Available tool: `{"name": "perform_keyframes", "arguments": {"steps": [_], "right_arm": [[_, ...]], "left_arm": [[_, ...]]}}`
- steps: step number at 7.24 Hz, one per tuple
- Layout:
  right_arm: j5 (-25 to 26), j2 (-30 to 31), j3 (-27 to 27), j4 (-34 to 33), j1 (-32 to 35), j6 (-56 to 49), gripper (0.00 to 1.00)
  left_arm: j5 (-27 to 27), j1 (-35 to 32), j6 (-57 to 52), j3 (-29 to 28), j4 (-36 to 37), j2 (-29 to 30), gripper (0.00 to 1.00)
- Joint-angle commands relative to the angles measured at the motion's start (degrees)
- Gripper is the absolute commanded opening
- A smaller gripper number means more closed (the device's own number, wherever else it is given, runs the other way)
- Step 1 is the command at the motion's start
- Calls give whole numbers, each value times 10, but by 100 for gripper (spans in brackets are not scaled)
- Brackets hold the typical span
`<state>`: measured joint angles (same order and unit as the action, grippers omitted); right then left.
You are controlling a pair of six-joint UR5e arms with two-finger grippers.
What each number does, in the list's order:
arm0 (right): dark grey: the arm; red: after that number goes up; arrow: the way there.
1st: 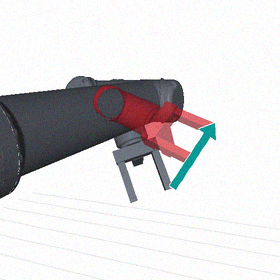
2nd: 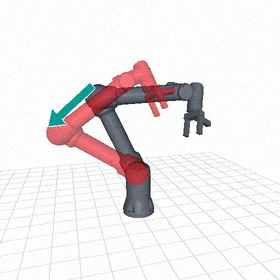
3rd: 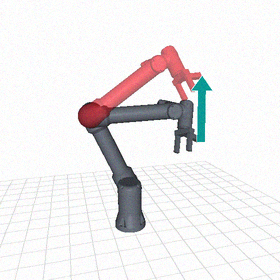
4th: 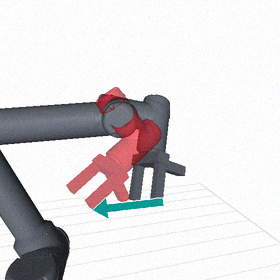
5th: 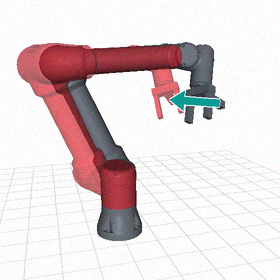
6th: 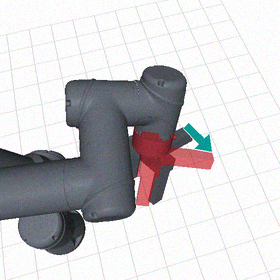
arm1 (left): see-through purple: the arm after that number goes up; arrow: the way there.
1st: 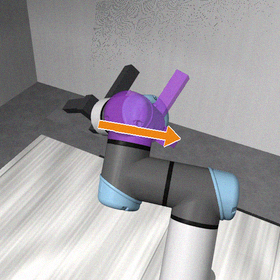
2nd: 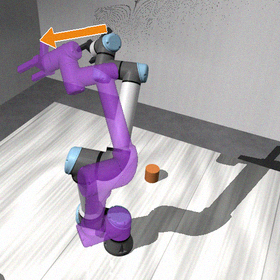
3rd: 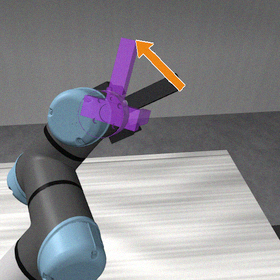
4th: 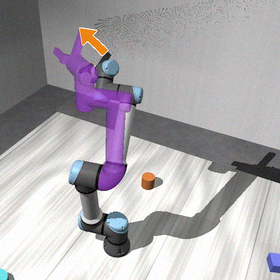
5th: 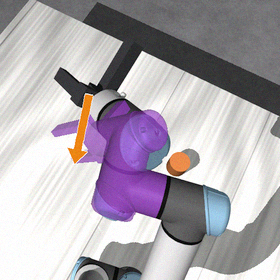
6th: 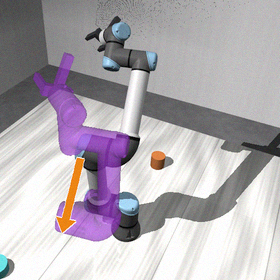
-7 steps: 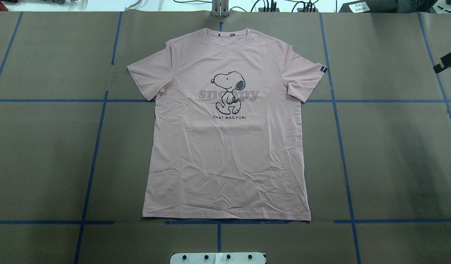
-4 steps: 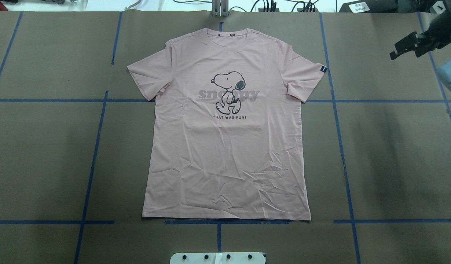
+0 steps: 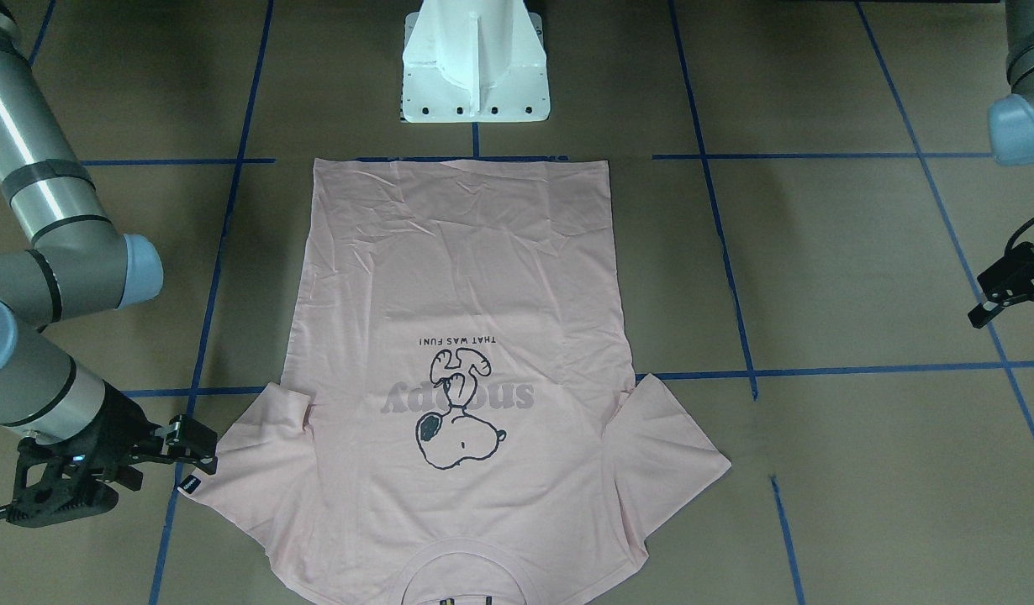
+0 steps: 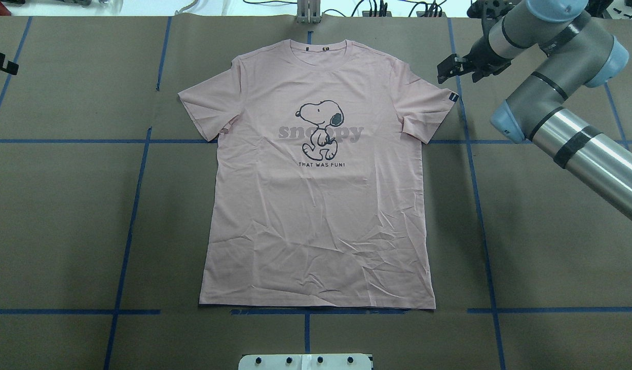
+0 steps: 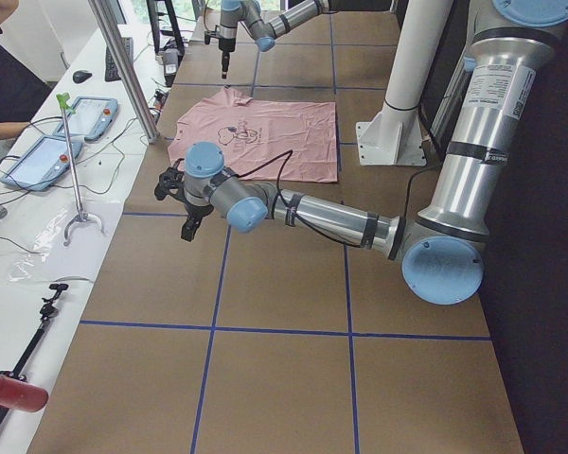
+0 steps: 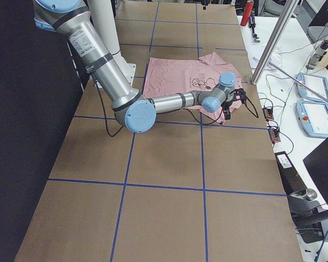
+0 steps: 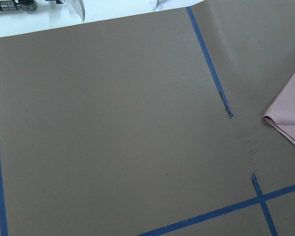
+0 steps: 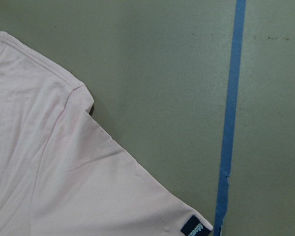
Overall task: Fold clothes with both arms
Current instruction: 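Lower the right gripper onto the sleeve nearest it and fold it inward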
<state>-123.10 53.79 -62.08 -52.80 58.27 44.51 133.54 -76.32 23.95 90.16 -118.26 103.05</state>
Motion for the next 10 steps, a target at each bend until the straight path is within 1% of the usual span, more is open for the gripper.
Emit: {"name": "perform_keyframes", "arguments": {"steps": [1,4,7,8,9,10], "right_arm": [[28,-10,34,9,-14,-1,99],[41,-9,56,14,-26,-2,95],[46,-8,65,13,-31,-4,84],[47,-8,65,13,-31,-4,62],[47,-9,64,13,-31,-4,38],[46,-10,64,13,-31,-6,25]], "left_arm": [[-1,1,5,1,0,4,100],[-1,1,15,8,0,4,100],[0,1,15,9,0,4,100],[0,0,15,9,0,4,100],[-1,0,15,9,0,4,100],[0,0,15,9,0,4,100]]}}
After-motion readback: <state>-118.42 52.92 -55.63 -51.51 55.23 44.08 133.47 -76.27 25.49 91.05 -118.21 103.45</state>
